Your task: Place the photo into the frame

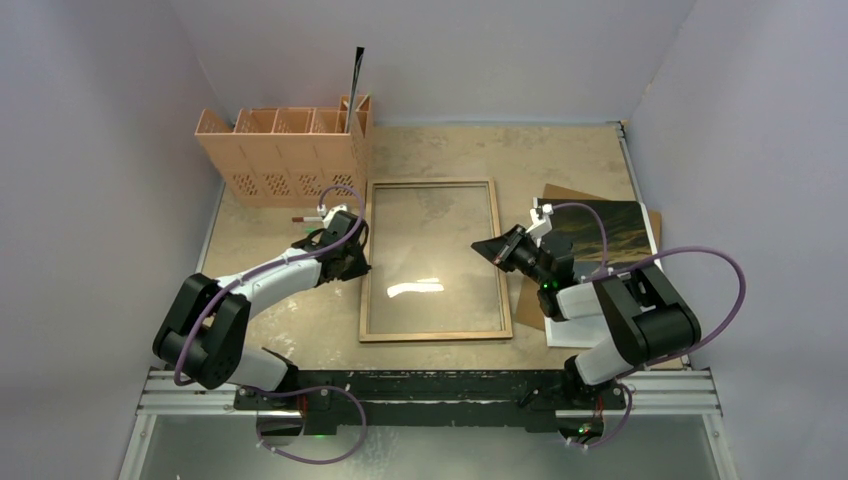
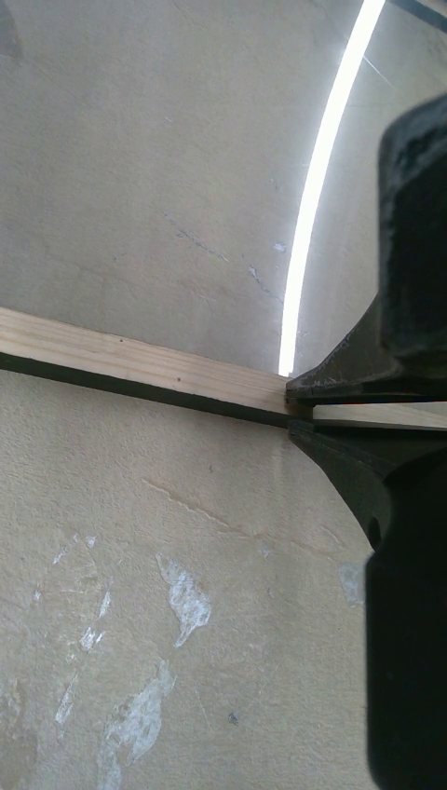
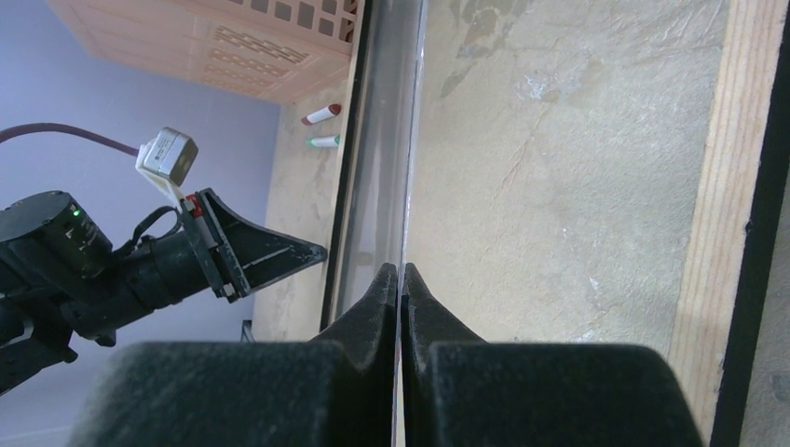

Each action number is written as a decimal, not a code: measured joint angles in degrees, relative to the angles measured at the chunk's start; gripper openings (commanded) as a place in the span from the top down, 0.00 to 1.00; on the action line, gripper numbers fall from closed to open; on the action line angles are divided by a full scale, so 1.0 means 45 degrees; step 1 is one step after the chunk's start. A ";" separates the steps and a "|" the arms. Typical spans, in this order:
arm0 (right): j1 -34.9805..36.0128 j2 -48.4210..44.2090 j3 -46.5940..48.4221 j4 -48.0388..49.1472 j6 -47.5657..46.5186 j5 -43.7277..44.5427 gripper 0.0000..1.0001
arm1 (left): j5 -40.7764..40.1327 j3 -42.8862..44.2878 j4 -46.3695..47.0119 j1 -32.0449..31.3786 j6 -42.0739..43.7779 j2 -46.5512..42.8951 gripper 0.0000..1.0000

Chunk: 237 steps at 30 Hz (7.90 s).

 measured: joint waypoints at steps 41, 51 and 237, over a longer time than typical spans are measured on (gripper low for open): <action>0.0015 -0.0471 0.1409 -0.4342 -0.1073 0.0986 0.18 | 0.0000 0.0000 0.0019 0.0039 0.0097 0.0019 0.84; 0.0015 -0.0709 0.2963 -0.7689 -0.2594 0.1734 0.16 | -0.0005 0.0000 -0.0005 0.0087 0.0102 0.0019 0.79; 0.0976 0.9704 1.7427 -1.9127 -0.9549 1.7340 0.51 | 0.3604 -0.0374 0.4687 -0.2603 0.1103 -0.0714 0.35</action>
